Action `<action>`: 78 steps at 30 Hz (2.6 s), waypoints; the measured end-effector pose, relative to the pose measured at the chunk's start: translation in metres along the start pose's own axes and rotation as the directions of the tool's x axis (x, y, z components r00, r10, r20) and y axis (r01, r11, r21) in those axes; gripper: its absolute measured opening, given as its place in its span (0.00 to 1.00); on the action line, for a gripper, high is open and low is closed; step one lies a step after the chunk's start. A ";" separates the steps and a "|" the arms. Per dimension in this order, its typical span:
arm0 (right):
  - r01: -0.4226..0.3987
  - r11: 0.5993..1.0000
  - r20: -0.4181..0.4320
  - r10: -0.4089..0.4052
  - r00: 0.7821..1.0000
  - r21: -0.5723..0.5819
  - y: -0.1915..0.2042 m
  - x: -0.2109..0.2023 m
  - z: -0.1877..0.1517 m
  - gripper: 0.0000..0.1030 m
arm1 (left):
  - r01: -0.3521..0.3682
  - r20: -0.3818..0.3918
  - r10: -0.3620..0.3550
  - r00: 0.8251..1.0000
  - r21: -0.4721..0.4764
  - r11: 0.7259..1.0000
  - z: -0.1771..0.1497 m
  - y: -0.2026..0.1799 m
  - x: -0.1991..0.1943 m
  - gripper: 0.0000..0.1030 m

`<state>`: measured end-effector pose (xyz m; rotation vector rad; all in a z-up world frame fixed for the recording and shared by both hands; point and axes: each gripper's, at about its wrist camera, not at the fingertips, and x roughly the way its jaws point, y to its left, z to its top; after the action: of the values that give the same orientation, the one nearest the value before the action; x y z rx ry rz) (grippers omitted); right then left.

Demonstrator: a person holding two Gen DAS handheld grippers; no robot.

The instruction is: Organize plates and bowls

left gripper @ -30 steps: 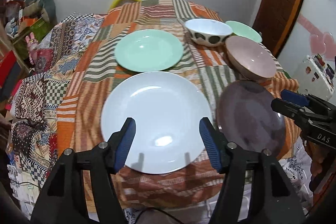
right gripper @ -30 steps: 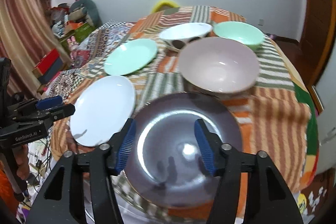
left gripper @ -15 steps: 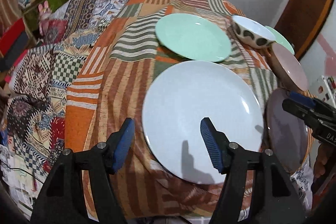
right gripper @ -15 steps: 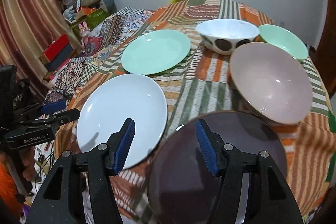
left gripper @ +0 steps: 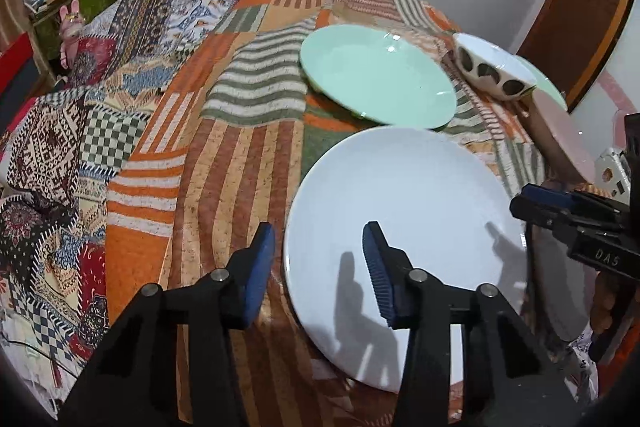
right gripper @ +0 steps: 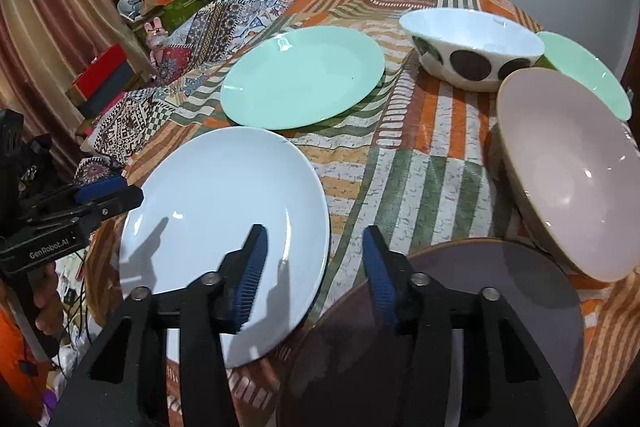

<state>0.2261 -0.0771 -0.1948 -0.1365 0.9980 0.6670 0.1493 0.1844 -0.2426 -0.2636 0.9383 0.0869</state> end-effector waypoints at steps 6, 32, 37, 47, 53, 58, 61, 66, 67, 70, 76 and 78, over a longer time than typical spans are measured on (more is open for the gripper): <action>-0.004 1.000 -0.031 0.004 1.000 0.004 -0.004 0.009 0.001 0.25 | 0.032 -0.051 -0.034 0.998 -0.035 0.999 -0.009 0.011 0.011 0.33; 0.026 0.998 -0.052 -0.029 0.998 -0.052 0.011 0.022 0.000 0.21 | 0.063 -0.076 -0.066 0.995 -0.038 0.997 -0.025 0.004 0.009 0.30; 0.037 0.998 -0.046 -0.039 0.998 -0.055 0.013 0.019 -0.002 0.20 | 0.068 -0.070 -0.072 0.995 -0.051 0.996 -0.025 0.004 0.003 0.30; 0.028 0.999 -0.026 -0.028 0.999 -0.029 0.010 0.002 -0.007 0.20 | 0.069 -0.029 -0.070 0.997 -0.027 0.997 -0.022 -0.009 -0.022 0.29; 0.032 0.999 0.006 -0.032 0.999 -0.016 0.006 -0.017 -0.010 0.20 | 0.076 -0.019 -0.076 0.997 -0.016 0.997 -0.021 -0.021 -0.033 0.27; 0.038 0.999 0.031 -0.038 0.999 0.001 0.000 -0.033 -0.015 0.20 | 0.084 -0.012 -0.084 0.996 0.004 0.996 -0.023 -0.036 -0.042 0.27; 0.044 0.999 0.043 -0.044 0.998 0.009 -0.002 -0.041 -0.019 0.20 | 0.092 -0.011 -0.092 0.996 0.014 0.996 -0.023 -0.046 -0.046 0.27; 0.056 0.998 0.062 -0.058 0.996 0.027 -0.012 -0.055 -0.026 0.20 | 0.106 -0.010 -0.105 0.994 0.040 0.994 -0.023 -0.065 -0.051 0.27; 0.059 0.998 0.064 -0.060 0.996 0.030 -0.013 -0.057 -0.028 0.20 | 0.109 -0.011 -0.109 0.994 0.045 0.993 -0.023 -0.068 -0.051 0.27; 0.067 0.997 0.072 -0.070 0.995 0.044 -0.020 -0.065 -0.033 0.20 | 0.119 -0.015 -0.118 0.993 0.060 0.991 -0.023 -0.079 -0.051 0.27; 0.086 0.994 0.080 -0.092 0.993 0.074 -0.035 -0.077 -0.044 0.20 | 0.135 -0.028 -0.133 0.991 0.090 0.987 -0.026 -0.102 -0.050 0.27; 0.091 0.992 0.080 -0.097 0.992 0.083 -0.040 -0.080 -0.048 0.20 | 0.142 -0.037 -0.139 0.990 0.098 0.985 -0.026 -0.109 -0.048 0.27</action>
<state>0.1848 -0.1647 -0.1636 -0.0843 0.9297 0.5420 0.1208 0.0746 -0.1984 -0.2375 0.9480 -0.0937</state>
